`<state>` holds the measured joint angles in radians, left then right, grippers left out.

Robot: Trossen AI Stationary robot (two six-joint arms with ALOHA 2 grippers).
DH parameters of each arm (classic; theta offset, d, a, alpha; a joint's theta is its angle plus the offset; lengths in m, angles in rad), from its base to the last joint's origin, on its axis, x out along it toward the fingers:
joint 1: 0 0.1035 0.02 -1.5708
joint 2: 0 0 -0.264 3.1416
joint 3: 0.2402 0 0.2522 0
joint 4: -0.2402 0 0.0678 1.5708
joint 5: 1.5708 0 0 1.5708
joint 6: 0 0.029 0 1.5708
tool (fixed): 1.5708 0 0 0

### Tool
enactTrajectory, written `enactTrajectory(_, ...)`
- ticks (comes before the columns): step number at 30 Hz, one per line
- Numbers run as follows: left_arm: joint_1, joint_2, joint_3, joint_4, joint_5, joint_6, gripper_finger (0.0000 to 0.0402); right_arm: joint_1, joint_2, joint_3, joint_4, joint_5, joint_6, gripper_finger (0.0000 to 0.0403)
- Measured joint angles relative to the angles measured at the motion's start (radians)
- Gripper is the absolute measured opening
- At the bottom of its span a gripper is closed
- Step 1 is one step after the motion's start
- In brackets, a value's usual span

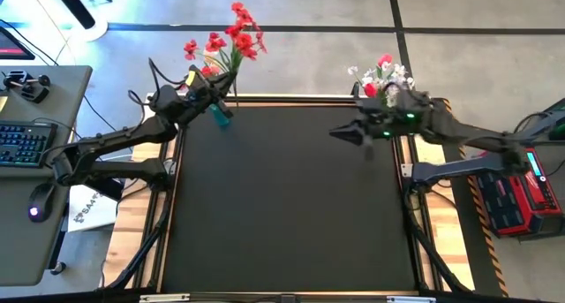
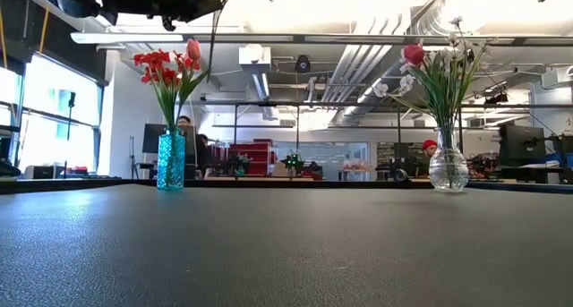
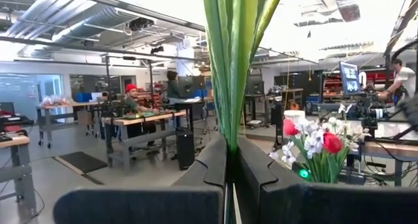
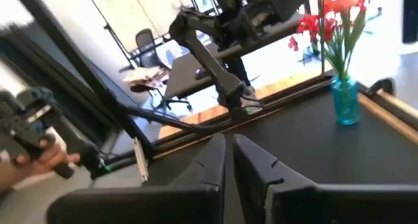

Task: Sort flowers into vase by color
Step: Put the red flowers into the blue vase

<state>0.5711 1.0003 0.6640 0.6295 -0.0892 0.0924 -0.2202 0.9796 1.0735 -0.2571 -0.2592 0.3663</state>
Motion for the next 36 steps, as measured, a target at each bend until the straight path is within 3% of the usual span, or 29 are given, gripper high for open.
enactTrajectory(4,0.000,0.007,0.000,-0.013,-0.002,0.034,0.0000,0.060,-0.080,0.064,-0.192,0.100,-0.074,0.0003)
enactTrajectory(13,-0.002,0.009,0.000,-0.013,-0.003,0.025,0.0000,0.105,-0.283,0.045,-0.098,0.133,-0.100,0.0000)
enactTrajectory(19,-0.002,0.009,0.005,-0.054,0.011,0.008,0.0000,0.105,-0.287,0.045,-0.023,0.101,-0.113,0.0000)
enactTrajectory(25,-0.013,0.008,0.116,-0.320,0.059,0.032,0.0000,0.105,-0.287,0.044,-0.040,0.102,-0.054,0.0000)
enactTrajectory(28,-0.019,0.006,0.126,-0.287,0.070,0.071,0.0000,0.105,-0.287,0.044,-0.043,0.098,-0.053,0.0000)
enactTrajectory(36,0.039,0.003,0.089,-0.277,0.224,0.128,0.0000,0.105,-0.287,0.044,-0.053,0.097,-0.053,0.0000)
